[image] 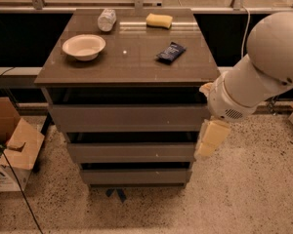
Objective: Open bottom drawer
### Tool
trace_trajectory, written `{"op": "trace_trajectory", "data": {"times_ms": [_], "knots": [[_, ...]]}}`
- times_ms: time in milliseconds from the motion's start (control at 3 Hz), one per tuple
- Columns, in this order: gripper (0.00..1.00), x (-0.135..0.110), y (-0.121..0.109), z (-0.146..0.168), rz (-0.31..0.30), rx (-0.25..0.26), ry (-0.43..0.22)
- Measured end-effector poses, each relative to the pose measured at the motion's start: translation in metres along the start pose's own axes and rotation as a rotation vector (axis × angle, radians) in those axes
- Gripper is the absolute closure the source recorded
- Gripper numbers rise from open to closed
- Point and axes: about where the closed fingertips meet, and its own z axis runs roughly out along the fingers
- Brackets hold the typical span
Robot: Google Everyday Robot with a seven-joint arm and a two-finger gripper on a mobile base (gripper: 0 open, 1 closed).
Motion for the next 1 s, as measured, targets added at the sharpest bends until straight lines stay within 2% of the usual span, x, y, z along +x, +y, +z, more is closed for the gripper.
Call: {"op": "trace_trajectory", "data": {"times_ms": [333,1000], "knots": [[0.0,-0.002,0.008,0.039,0.037,-0.023,-0.017],[0.0,-0.003,0.009,0.09,0.103,-0.055,-0.085]]}}
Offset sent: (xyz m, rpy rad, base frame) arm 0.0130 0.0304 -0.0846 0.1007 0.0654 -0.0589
